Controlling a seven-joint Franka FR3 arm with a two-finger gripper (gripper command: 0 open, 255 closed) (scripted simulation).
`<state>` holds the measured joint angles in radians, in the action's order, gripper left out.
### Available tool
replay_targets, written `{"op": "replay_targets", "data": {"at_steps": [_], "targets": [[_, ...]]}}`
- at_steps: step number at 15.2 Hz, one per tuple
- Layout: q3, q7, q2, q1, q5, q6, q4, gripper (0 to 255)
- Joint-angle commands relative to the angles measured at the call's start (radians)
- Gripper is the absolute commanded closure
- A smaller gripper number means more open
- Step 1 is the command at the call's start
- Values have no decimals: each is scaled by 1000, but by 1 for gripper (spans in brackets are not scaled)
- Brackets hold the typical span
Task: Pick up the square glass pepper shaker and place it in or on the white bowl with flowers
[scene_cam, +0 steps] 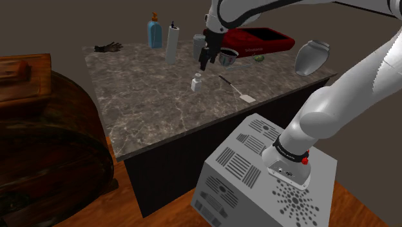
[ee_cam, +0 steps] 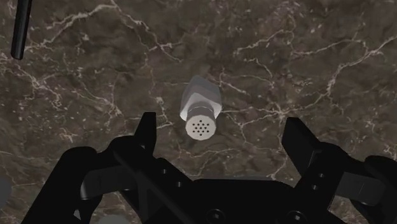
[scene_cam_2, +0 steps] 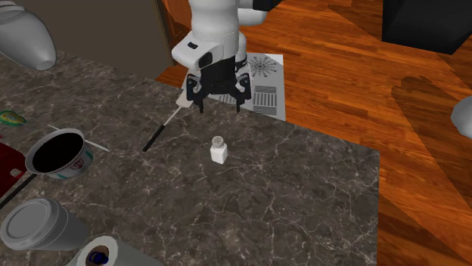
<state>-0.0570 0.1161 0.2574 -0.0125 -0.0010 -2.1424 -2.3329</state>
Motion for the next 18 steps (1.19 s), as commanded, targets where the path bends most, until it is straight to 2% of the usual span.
{"op": "replay_targets", "data": {"at_steps": [1,4,11,18], "targets": [[-7,-16,-73,-3,-19,-52,21,0],[-11,-34,-169,-8,-47,-101,64,0],[-10,-40,-226,-10,-56,-195,28,0],[-9,-41,-231,-10,-57,-203,25,0]]}}
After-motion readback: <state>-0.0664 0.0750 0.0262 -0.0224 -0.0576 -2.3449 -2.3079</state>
